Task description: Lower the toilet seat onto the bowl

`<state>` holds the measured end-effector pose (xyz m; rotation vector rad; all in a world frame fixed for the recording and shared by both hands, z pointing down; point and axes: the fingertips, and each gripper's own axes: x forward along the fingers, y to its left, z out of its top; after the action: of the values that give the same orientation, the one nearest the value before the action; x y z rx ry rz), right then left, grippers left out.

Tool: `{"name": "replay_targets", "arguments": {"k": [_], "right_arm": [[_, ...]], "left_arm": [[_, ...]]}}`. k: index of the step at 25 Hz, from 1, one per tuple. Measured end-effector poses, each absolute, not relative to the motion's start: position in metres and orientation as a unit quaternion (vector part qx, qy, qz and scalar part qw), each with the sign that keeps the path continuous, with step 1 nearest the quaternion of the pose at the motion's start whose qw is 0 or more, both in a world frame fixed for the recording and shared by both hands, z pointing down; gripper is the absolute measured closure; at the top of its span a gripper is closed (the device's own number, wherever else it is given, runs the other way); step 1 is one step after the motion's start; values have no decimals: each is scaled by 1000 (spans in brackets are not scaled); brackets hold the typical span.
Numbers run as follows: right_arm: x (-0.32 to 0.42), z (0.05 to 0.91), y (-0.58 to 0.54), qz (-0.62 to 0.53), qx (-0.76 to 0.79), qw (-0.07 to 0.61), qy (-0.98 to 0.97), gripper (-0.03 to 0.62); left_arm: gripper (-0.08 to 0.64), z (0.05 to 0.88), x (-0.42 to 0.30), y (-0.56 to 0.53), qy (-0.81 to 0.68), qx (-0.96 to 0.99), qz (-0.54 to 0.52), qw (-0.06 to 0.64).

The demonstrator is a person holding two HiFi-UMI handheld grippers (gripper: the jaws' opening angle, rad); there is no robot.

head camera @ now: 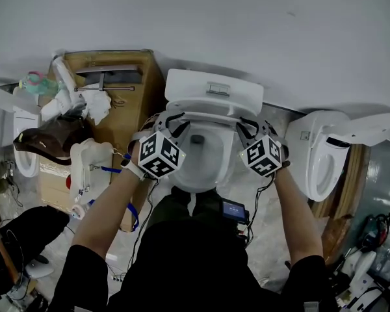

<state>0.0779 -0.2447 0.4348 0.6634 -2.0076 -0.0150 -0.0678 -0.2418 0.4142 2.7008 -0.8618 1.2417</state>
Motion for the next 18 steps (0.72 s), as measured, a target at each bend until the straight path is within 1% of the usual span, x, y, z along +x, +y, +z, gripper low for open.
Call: {"name": "replay_targets", "arguments": {"k": [4,11,18], "right_arm": [[76,434,-234,2,276,493,-825,534],[69,438,-192,20,280,504,-817,534],[68,440,-165,18,297,505,-810,534]], "left_arm": [[443,410,-75,-238,-271,877,395,33],[443,422,-90,-196,-240,882,402,46],[443,425,-90,-172,-231,889,390,60]]}}
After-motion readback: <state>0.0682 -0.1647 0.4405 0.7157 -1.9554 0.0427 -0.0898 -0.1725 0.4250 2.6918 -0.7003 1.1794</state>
